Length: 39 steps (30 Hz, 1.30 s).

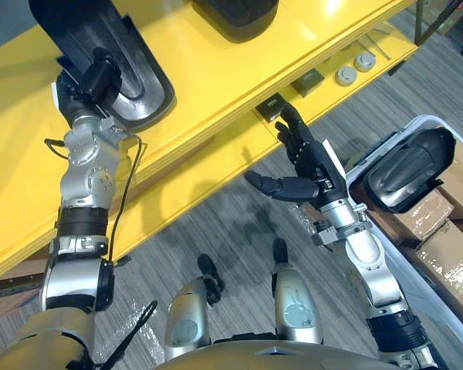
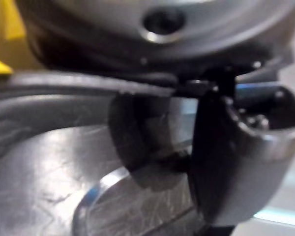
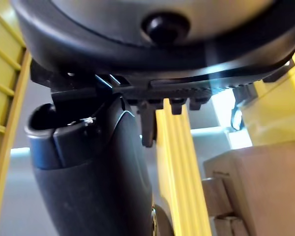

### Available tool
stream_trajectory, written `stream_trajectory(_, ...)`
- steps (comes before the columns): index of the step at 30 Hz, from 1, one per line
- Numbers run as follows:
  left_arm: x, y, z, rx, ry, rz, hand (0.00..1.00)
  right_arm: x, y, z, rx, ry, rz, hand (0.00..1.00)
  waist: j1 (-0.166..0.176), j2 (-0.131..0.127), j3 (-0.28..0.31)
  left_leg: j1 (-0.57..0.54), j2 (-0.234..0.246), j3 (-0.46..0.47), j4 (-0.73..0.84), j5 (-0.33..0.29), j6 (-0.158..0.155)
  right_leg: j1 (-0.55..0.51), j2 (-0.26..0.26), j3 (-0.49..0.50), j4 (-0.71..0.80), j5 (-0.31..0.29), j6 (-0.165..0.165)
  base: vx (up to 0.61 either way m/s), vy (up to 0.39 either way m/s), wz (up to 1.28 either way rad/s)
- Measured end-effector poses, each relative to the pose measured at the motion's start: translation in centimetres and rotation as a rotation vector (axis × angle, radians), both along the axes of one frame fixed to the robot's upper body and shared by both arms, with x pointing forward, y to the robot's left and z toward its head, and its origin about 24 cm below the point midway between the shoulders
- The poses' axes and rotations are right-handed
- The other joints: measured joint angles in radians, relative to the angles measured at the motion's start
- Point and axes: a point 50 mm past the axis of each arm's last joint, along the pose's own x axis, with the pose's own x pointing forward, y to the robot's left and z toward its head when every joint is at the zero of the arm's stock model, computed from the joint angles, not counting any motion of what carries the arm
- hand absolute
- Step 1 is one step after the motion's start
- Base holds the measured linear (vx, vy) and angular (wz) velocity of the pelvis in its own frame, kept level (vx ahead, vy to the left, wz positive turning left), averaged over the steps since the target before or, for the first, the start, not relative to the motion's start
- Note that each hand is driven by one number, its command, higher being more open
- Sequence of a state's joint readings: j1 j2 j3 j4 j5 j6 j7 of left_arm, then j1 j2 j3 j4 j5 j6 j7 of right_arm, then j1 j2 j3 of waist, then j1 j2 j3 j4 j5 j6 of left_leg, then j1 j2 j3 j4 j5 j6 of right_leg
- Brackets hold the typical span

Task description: Walk over and take three plastic housings, then place them on the shelf

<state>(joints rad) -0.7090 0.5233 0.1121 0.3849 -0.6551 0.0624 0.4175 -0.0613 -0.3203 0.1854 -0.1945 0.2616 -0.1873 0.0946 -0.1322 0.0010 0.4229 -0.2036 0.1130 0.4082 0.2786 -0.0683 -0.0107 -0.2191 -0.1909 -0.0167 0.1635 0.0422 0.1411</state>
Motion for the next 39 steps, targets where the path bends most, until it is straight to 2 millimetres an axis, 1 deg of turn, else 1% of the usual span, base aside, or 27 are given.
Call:
stream_trajectory(4, 0.4, -0.2, 0.9, 0.020, -0.014, 0.026, 1.00, 0.3, 0.6, 0.4, 0.001, -0.014, 0.014, 1.00, 0.003, -0.002, 0.014, -0.019, 0.004, -0.001, 0.016, -0.004, -0.006, -0.023, 0.000, 0.002, 0.018, -0.003, -0.003, -0.06, 0.010, -0.02)
stream_trajectory(6, 0.5, -0.2, 1.3, 0.043, -0.016, 0.039, 1.00, 0.4, 0.8, 0.7, -0.003, -0.025, 0.021, 1.00, 0.006, -0.006, 0.017, -0.035, 0.004, 0.000, 0.027, -0.010, -0.015, -0.044, 0.000, 0.015, 0.031, -0.003, -0.003, -0.06, 0.019, -0.04)
stream_trajectory(9, 0.8, -0.3, 2.2, 0.064, -0.025, 0.055, 1.00, 0.6, 0.9, 0.9, -0.025, -0.034, 0.030, 1.00, 0.007, -0.012, 0.038, -0.039, 0.007, 0.000, 0.033, -0.012, -0.016, -0.053, -0.004, 0.022, 0.043, -0.003, -0.003, -0.06, 0.012, -0.03)
stream_trajectory(13, 0.9, -0.4, 3.0, 0.063, -0.047, 0.083, 1.00, 0.7, 1.2, 1.3, -0.027, -0.045, 0.043, 1.00, 0.004, -0.014, 0.039, -0.066, 0.005, -0.002, 0.037, -0.010, -0.018, -0.078, -0.008, 0.023, 0.046, 0.001, 0.002, -0.04, 0.007, 0.01)
stream_trajectory(15, 1.0, -0.4, 3.0, 0.096, -0.036, 0.109, 1.00, 0.7, 1.2, 1.2, -0.005, -0.036, 0.047, 1.00, 0.004, -0.014, 0.039, -0.066, 0.005, -0.003, 0.040, -0.010, -0.017, -0.076, -0.008, 0.023, 0.048, 0.002, 0.003, 0.00, 0.000, 0.00)
stream_trajectory(19, 0.8, 0.3, 3.2, 0.131, -0.020, 0.181, 1.00, 0.7, 1.3, 1.2, 0.001, -0.032, 0.046, 1.00, 0.002, -0.014, 0.039, -0.066, 0.006, -0.004, 0.047, -0.010, -0.016, -0.076, -0.007, 0.023, 0.051, 0.005, 0.007, 0.00, 0.000, 0.00)
stream_trajectory(23, 0.7, 1.6, 3.2, 0.151, 0.038, 0.302, 1.00, 0.5, 1.9, 0.8, 0.005, -0.017, 0.060, 1.00, -0.001, -0.014, 0.039, -0.062, 0.008, -0.004, 0.050, -0.007, -0.011, -0.071, -0.005, 0.024, 0.051, 0.005, 0.007, 0.00, 0.000, 0.00)
stream_trajectory(25, 0.7, 1.6, 3.2, 0.163, 0.060, 0.314, 1.00, 0.4, 2.0, 0.6, 0.010, -0.007, 0.065, 1.00, -0.001, -0.015, 0.040, -0.052, 0.008, -0.004, 0.048, -0.007, -0.011, -0.057, -0.005, 0.023, 0.044, 0.005, 0.008, 0.00, 0.000, 0.00)
stream_trajectory(27, 0.9, 2.0, 2.9, 0.191, 0.116, 0.333, 1.00, 0.2, 2.3, 0.3, 0.010, 0.005, 0.078, 1.00, -0.005, -0.016, 0.039, -0.029, 0.008, -0.001, 0.043, -0.011, -0.013, -0.036, -0.004, 0.024, 0.037, 0.005, 0.007, 0.02, 0.009, -0.07)
stream_trajectory(30, 1.0, 2.5, 3.5, 0.196, 0.146, 0.349, 1.00, -0.1, 2.4, -0.3, 0.011, 0.026, 0.083, 1.00, -0.010, -0.016, 0.039, -0.024, 0.008, 0.001, 0.029, -0.011, -0.014, -0.031, -0.001, 0.024, 0.023, 0.006, 0.008, 0.00, 0.001, -0.02)
stream_trajectory(35, 1.0, 2.9, 3.4, 0.193, 0.162, 0.355, 1.00, -0.8, 2.2, -1.4, 0.015, 0.074, 0.074, 1.00, -0.010, -0.016, 0.039, -0.001, 0.011, 0.004, 0.024, -0.010, -0.013, -0.004, 0.003, 0.023, 0.006, 0.009, 0.008, 0.02, 0.003, -0.01)
stream_trajectory(39, 1.1, 2.8, 3.4, 0.204, 0.157, 0.300, 1.00, -1.3, 2.3, -2.1, 0.034, 0.103, 0.077, 1.00, -0.008, -0.016, 0.037, 0.025, 0.002, 0.000, 0.012, -0.009, -0.011, 0.030, 0.003, 0.015, -0.012, 0.012, 0.009, 0.05, 0.019, 0.02)
